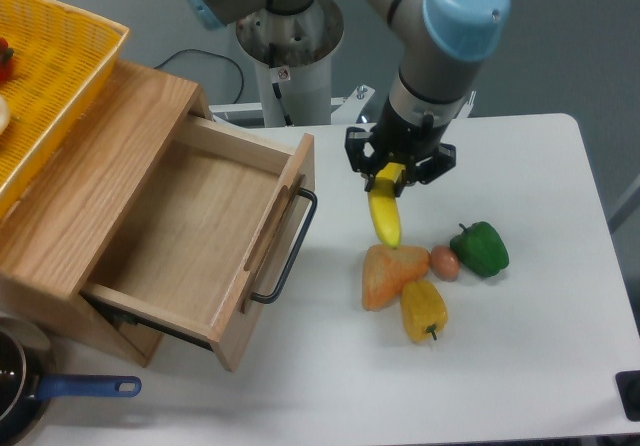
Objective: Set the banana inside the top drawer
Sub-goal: 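Carry the held banana up and over toward the open wooden drawer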
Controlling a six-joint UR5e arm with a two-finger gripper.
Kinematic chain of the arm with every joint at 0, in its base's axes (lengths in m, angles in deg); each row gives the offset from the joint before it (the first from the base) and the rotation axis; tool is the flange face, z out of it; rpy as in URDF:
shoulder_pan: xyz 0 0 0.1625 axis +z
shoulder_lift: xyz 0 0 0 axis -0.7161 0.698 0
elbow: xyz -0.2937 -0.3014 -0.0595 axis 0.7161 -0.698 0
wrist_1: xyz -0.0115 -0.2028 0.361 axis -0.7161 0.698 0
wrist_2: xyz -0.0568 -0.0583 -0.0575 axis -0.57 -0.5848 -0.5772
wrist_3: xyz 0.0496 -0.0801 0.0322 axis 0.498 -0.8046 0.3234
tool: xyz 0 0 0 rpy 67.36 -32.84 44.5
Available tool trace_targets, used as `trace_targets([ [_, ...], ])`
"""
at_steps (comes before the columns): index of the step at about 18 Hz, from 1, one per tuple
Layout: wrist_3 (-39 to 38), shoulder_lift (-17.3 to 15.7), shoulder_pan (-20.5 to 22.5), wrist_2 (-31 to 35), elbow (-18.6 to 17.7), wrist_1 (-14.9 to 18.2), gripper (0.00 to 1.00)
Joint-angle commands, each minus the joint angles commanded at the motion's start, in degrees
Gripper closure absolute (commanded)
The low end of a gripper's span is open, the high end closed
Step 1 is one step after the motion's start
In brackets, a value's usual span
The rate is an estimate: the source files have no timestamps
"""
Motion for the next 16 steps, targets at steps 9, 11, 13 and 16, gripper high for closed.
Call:
trace_targets([
  [9, -0.96, -0.71, -0.09, -2.11, 3.43, 4.75, 0.65],
  [11, -1.93, -1.23, -0.26, -3.59, 3.78, 4.93, 0.65],
  [13, -3.25, -2.73, -1.14, -3.96, 4.05, 5.37, 0.65],
  [16, -4.13, -2.82, -2.28, -4.57, 4.22, 6.24, 0.65],
])
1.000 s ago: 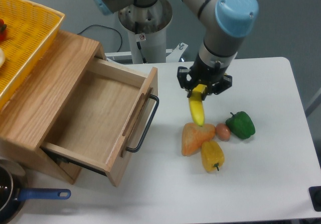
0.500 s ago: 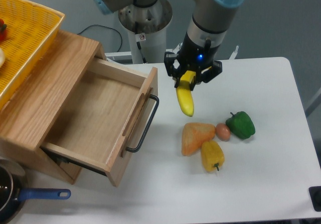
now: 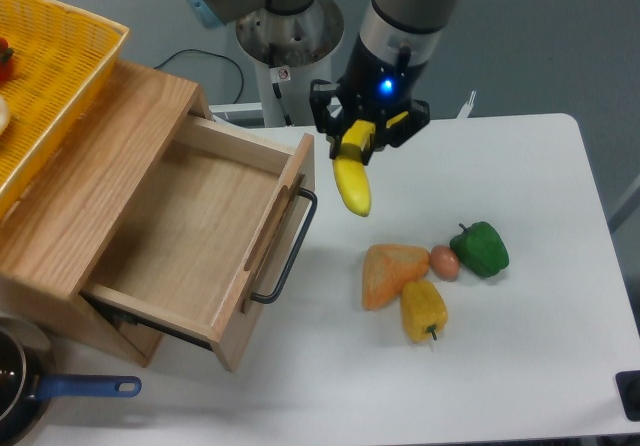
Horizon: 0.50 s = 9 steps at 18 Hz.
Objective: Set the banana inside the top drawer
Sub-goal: 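Carry the held banana up and over toward the open wooden drawer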
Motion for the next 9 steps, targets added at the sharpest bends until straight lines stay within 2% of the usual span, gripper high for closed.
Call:
trace_targets([
  [9, -5.62, -0.62, -3.78, -2.72, -0.09, 0.00, 0.65],
])
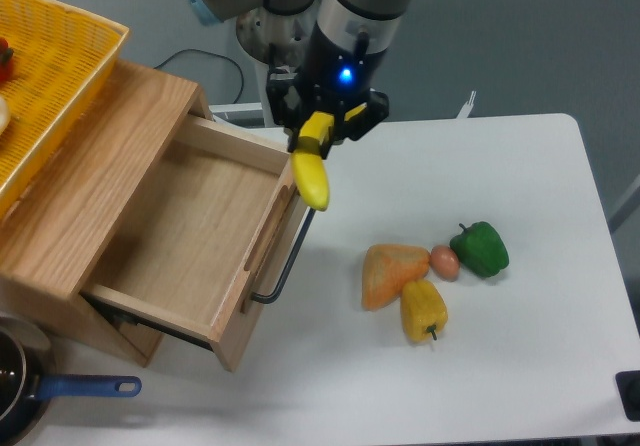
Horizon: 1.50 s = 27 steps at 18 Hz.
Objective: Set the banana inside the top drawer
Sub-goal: 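Carry the held banana up and over toward the open wooden drawer, then lower the banana down into the open drawer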
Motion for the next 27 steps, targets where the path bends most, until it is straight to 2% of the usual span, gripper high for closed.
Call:
trace_targets([
  [8, -4.92, 0.00, -2.99, -0.27, -0.44, -0.35, 0.64],
  [11, -6.16, 0.26, -3.60, 0.00, -0.97, -2.10, 0.64],
  [20, -6.68, 2.19, -7.91, 2.37, -1.32, -3.69, 0.64],
  [27, -6.69, 2.99, -9.32, 2.72, -1.76, -3.96, 0.63],
])
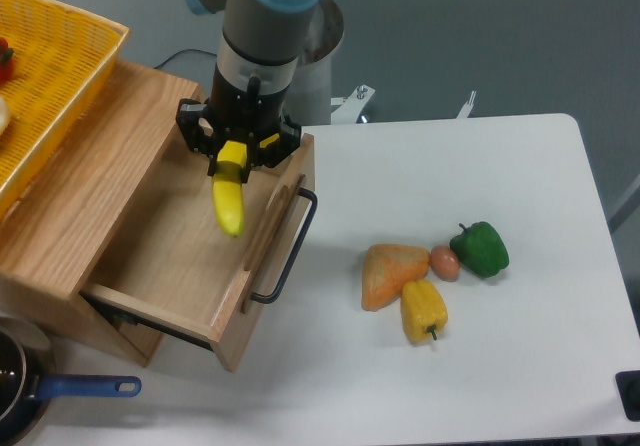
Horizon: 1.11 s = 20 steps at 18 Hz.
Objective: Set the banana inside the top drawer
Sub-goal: 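Lower the banana down into the open drawer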
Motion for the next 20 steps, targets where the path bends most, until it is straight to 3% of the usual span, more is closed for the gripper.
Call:
trace_targets([
  [11, -0.09, 1.58, -2.28, 1.05, -0.61, 0.00, 0.63],
  [20, -1.05, 2.99, -3.07, 1.85, -1.05, -1.93, 0.63],
])
